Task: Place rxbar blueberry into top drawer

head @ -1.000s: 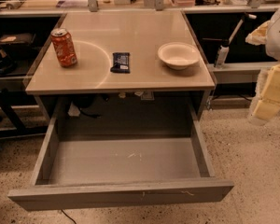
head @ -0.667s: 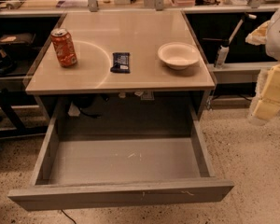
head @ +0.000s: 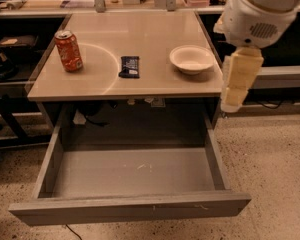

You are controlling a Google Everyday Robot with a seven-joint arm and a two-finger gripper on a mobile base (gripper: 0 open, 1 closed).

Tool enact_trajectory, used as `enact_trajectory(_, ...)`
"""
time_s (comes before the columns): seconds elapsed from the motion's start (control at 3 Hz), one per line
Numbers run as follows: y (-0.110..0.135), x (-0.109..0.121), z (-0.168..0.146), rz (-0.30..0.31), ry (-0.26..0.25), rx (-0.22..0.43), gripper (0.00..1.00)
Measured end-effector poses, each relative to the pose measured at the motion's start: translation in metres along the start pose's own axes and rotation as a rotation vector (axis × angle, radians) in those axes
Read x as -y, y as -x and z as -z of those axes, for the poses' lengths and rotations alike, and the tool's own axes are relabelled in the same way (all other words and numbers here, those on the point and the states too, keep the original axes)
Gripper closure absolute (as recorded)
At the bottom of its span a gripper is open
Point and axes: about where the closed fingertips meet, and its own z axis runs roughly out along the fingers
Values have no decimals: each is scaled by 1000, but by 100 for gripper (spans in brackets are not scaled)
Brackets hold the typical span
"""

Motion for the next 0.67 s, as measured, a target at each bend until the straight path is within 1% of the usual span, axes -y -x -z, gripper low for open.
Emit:
enact_trajectory(0.33, 69, 20, -28, 128, 32, -33, 0)
enact_trajectory(0.67, 69, 20, -28, 128, 32, -33, 0)
